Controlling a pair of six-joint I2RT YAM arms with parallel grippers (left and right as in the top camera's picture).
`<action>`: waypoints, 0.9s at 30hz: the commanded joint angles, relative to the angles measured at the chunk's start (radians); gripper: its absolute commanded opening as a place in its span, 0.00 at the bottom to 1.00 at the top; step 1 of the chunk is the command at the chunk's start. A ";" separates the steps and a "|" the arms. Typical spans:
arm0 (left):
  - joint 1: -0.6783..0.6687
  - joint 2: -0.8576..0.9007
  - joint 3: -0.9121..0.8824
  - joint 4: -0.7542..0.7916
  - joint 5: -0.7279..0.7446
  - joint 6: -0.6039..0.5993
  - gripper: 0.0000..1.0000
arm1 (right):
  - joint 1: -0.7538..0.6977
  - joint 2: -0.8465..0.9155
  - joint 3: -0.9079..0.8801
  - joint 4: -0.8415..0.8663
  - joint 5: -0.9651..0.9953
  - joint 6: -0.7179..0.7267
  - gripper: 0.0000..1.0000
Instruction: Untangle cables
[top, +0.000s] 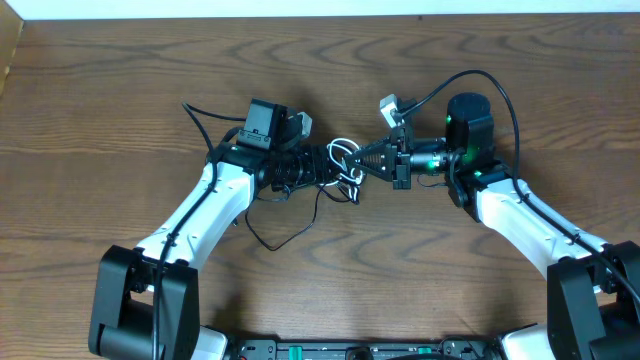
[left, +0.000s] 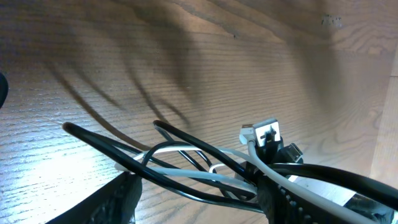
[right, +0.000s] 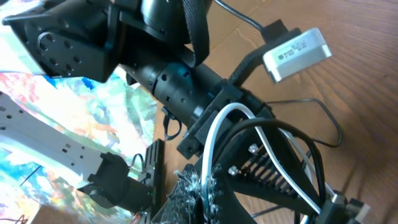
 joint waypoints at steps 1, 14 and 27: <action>-0.002 0.010 0.002 0.002 -0.001 0.005 0.65 | 0.005 -0.002 0.002 0.040 -0.050 0.045 0.01; -0.002 0.010 0.002 0.082 -0.013 -0.354 0.65 | 0.006 -0.002 0.002 0.146 -0.081 0.118 0.01; -0.009 0.041 0.002 0.114 0.025 -0.580 0.64 | 0.023 -0.002 0.002 0.189 -0.087 0.143 0.01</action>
